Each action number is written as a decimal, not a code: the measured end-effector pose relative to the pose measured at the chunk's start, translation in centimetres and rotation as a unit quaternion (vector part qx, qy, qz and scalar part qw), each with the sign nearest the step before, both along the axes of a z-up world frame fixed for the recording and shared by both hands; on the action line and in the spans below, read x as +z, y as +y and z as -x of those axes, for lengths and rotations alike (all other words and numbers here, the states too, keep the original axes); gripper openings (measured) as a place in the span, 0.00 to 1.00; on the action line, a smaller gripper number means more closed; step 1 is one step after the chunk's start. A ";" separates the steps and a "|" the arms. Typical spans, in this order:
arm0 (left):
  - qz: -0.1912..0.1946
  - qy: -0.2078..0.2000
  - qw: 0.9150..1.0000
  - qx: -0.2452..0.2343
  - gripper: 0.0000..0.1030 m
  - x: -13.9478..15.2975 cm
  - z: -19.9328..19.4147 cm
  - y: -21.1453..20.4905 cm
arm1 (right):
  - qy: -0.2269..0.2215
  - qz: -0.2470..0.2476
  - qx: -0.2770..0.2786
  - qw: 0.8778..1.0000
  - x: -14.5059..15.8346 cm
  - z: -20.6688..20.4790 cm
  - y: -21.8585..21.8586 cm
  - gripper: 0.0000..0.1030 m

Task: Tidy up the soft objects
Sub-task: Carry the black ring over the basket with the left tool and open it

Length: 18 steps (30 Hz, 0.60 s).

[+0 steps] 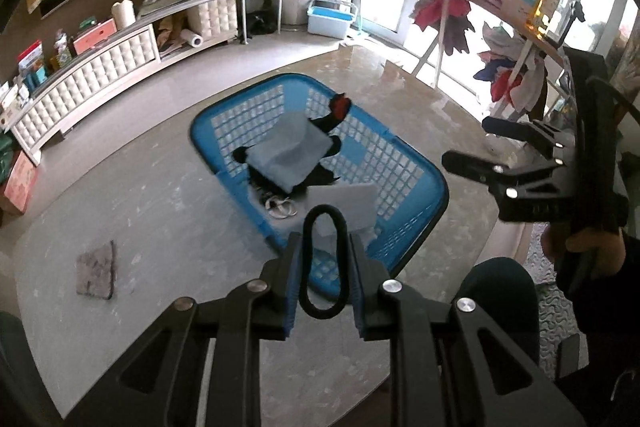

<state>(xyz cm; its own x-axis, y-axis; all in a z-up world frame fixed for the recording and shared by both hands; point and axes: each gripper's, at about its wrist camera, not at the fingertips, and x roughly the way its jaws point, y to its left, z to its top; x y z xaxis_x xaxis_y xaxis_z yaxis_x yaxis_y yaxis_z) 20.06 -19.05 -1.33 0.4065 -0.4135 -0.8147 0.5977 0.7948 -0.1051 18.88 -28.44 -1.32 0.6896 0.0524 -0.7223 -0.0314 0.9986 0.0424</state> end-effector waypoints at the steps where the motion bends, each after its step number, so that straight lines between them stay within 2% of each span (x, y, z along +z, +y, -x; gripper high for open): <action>1: -0.001 0.001 1.000 -0.003 0.19 -0.1 -0.1 -0.4 | 0.001 -0.002 -0.001 1.000 -0.1 0.0 -0.1 1.00; 6: -0.009 0.015 1.000 -0.020 0.19 -1.2 -1.2 -3.1 | 0.012 -0.020 -0.003 1.000 -1.3 -0.2 -1.2 1.00; 18: -0.054 0.043 0.997 -0.034 0.19 -5.8 -4.6 -7.2 | 0.029 -0.048 -0.014 0.998 -3.1 -0.4 -3.0 1.00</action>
<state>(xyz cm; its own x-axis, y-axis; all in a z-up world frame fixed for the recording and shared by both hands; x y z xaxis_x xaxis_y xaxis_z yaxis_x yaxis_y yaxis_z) 24.66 -26.28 -7.09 0.3077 -0.3452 -0.8867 0.6437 0.7618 -0.0732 19.27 -31.44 -4.42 0.6484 0.1046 -0.7541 0.0021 0.9903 0.1391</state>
